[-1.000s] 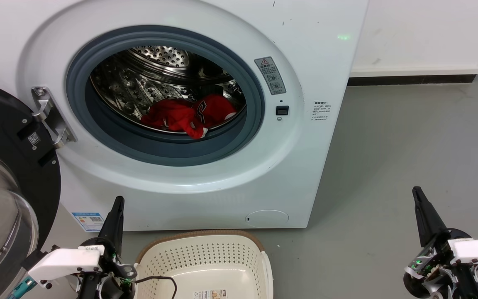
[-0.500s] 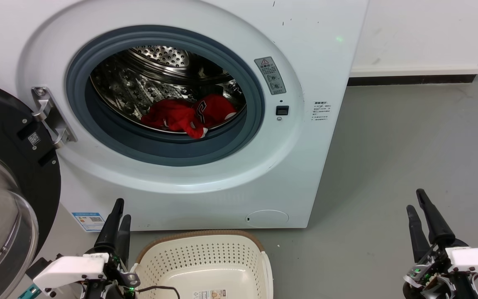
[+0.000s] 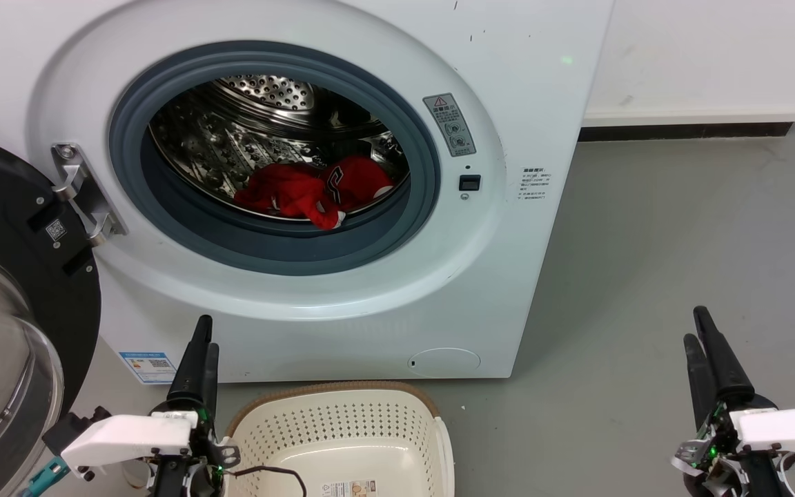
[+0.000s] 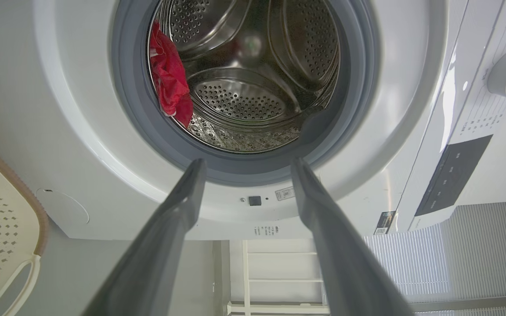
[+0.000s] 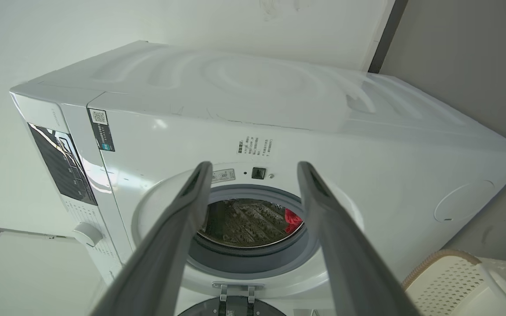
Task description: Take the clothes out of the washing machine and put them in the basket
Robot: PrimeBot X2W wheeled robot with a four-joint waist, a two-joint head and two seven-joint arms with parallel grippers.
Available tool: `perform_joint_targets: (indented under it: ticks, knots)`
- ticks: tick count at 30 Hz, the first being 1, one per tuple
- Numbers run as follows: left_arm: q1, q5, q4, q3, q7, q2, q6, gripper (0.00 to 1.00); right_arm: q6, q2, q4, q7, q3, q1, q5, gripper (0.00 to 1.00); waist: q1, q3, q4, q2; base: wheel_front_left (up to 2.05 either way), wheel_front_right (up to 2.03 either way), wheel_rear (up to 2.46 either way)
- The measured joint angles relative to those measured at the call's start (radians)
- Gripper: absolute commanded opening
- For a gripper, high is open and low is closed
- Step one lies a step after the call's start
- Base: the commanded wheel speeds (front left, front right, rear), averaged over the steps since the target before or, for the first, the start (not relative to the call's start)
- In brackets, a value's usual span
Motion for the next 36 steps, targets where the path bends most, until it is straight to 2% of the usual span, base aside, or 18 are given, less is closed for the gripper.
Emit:
perform_joint_targets:
  ticks: [15,36]
  knots:
    - [-0.007,0.304,-0.049,-0.031,-0.059,0.000,0.002,1.00,0.000,0.000,-0.073,-0.060,0.004,0.031,-0.306,1.00,0.0000,0.001,0.001,0.0000,0.00,0.00,0.00]
    - [-0.021,0.720,-0.058,-0.112,-0.129,0.001,0.068,1.00,0.000,0.000,-0.117,-0.131,0.021,0.081,-0.744,1.00,0.0000,-0.001,0.006,0.0000,0.00,0.00,0.00]
